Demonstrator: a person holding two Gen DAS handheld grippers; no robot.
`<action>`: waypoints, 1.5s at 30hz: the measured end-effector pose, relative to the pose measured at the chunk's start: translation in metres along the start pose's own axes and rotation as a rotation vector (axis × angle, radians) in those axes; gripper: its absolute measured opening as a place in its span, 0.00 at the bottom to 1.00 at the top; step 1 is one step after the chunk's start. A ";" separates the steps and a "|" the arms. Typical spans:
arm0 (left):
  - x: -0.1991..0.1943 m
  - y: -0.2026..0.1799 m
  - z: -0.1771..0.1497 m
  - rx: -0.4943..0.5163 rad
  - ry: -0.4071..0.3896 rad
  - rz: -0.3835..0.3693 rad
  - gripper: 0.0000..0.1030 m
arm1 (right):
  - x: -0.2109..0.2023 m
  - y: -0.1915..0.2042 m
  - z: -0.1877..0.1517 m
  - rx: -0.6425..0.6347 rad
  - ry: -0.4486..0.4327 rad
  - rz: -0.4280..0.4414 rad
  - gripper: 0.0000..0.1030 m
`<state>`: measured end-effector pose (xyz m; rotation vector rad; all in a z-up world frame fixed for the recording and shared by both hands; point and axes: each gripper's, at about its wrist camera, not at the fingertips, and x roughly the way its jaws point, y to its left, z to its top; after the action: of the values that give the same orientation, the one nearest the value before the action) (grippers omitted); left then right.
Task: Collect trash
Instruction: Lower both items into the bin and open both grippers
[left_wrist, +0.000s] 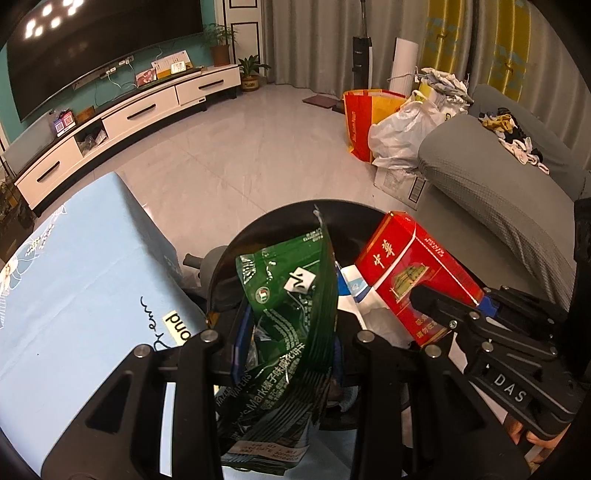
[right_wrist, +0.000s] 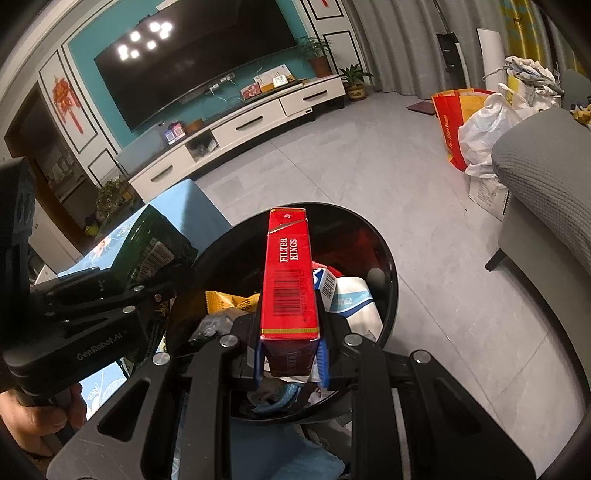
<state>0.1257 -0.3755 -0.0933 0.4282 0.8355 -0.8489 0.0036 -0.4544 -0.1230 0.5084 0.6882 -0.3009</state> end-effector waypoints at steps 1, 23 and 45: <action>0.002 -0.001 0.000 0.001 0.003 0.001 0.34 | 0.001 -0.001 0.000 0.001 0.003 -0.002 0.22; 0.027 -0.012 0.003 0.005 0.045 0.020 0.43 | 0.019 0.002 -0.002 -0.005 0.041 -0.032 0.22; 0.019 -0.007 0.000 -0.006 0.031 0.036 0.61 | 0.020 0.001 0.000 0.004 0.038 -0.038 0.32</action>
<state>0.1276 -0.3893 -0.1085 0.4508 0.8562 -0.8081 0.0188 -0.4559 -0.1365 0.5067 0.7347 -0.3295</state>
